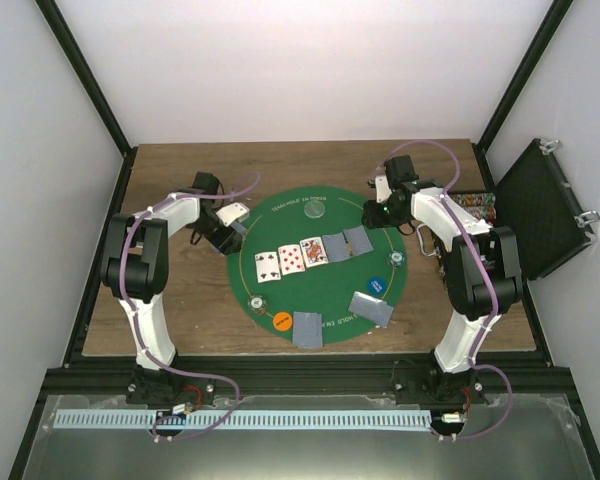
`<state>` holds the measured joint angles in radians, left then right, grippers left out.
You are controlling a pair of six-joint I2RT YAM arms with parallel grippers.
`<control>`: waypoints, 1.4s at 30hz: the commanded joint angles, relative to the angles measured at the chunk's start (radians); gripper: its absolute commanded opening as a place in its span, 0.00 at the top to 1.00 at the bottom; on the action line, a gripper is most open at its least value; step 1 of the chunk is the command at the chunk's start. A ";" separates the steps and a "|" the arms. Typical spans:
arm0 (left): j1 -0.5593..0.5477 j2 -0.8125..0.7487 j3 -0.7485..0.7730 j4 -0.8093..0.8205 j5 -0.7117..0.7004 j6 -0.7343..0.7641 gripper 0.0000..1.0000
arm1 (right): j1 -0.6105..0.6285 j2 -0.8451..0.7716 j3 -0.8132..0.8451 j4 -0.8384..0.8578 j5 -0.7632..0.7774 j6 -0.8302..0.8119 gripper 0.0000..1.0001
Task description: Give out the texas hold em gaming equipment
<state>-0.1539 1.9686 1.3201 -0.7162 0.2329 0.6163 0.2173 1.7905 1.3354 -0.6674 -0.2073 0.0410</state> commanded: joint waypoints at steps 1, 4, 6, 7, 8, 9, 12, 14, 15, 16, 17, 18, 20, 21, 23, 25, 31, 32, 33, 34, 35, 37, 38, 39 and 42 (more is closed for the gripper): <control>0.015 0.029 0.007 -0.020 0.004 0.020 0.21 | -0.002 -0.032 0.050 -0.014 0.003 -0.012 0.55; 0.015 0.014 0.004 -0.015 0.015 0.025 0.18 | 0.000 -0.035 0.050 -0.015 0.003 -0.012 0.54; 0.014 0.004 -0.003 -0.003 0.019 0.034 0.17 | -0.001 -0.036 0.049 -0.017 0.001 -0.014 0.54; 0.015 -0.001 -0.005 0.003 0.019 0.037 0.16 | 0.000 -0.037 0.051 -0.018 0.000 -0.014 0.54; 0.014 -0.004 -0.007 0.007 0.018 0.040 0.16 | 0.000 -0.038 0.050 -0.020 0.000 -0.014 0.54; 0.014 -0.007 -0.006 0.007 0.019 0.043 0.16 | 0.001 -0.039 0.051 -0.019 -0.001 -0.013 0.54; 0.014 -0.027 0.000 -0.005 0.041 0.049 0.14 | -0.001 -0.052 0.053 -0.018 -0.007 -0.015 0.53; 0.015 -0.058 0.005 -0.020 0.073 0.056 0.12 | -0.001 -0.067 0.052 -0.011 -0.009 -0.017 0.52; 0.015 -0.075 0.011 -0.030 0.088 0.059 0.11 | -0.002 -0.078 0.051 -0.004 -0.010 -0.016 0.51; 0.015 -0.093 0.020 -0.048 0.102 0.062 0.10 | -0.001 -0.090 0.048 0.007 -0.009 -0.017 0.51; 0.014 -0.110 0.030 -0.064 0.112 0.065 0.09 | -0.001 -0.105 0.046 0.017 -0.007 -0.016 0.50; 0.014 -0.127 0.042 -0.081 0.120 0.067 0.09 | -0.002 -0.121 0.044 0.033 -0.005 -0.014 0.50; 0.015 -0.163 0.062 -0.115 0.126 0.073 0.08 | -0.002 -0.152 0.040 0.055 -0.001 -0.015 0.48; 0.015 -0.178 0.073 -0.136 0.124 0.076 0.08 | -0.002 -0.168 0.039 0.064 0.002 -0.014 0.47; 0.015 -0.212 0.098 -0.182 0.112 0.076 0.08 | -0.003 -0.199 0.039 0.081 0.018 -0.015 0.45; 0.022 -0.251 0.123 -0.225 0.117 0.064 0.08 | -0.007 -0.247 0.024 0.118 0.046 -0.016 0.38; 0.118 -0.371 0.170 -0.246 0.277 -0.083 0.07 | -0.050 -0.457 -0.122 0.321 0.071 -0.006 0.00; 0.141 -0.386 0.172 -0.232 0.284 -0.120 0.07 | -0.063 -0.490 -0.152 0.354 0.077 -0.004 0.00; 0.163 -0.400 0.174 -0.211 0.285 -0.158 0.06 | -0.079 -0.526 -0.178 0.383 0.081 -0.001 0.00; 0.187 -0.411 0.176 -0.188 0.281 -0.207 0.05 | -0.100 -0.558 -0.200 0.411 0.082 0.004 0.00; 0.213 -0.420 0.179 -0.166 0.280 -0.251 0.05 | -0.122 -0.588 -0.228 0.435 0.080 0.013 0.00; 0.265 -0.433 0.177 -0.122 0.278 -0.344 0.04 | -0.176 -0.647 -0.272 0.489 0.065 0.036 0.00; 0.294 -0.443 0.162 -0.090 0.280 -0.406 0.02 | -0.203 -0.676 -0.301 0.519 0.045 0.045 0.00; 0.320 -0.453 0.138 -0.048 0.284 -0.451 0.01 | -0.228 -0.702 -0.330 0.555 0.020 0.050 0.00; 0.350 -0.497 0.023 0.113 0.167 -0.623 0.00 | -0.281 -0.756 -0.420 0.643 -0.002 0.071 0.00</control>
<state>0.1623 1.5204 1.4490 -0.7971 0.4812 0.2646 -0.0082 1.0904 0.9958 -0.1844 -0.1726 0.0723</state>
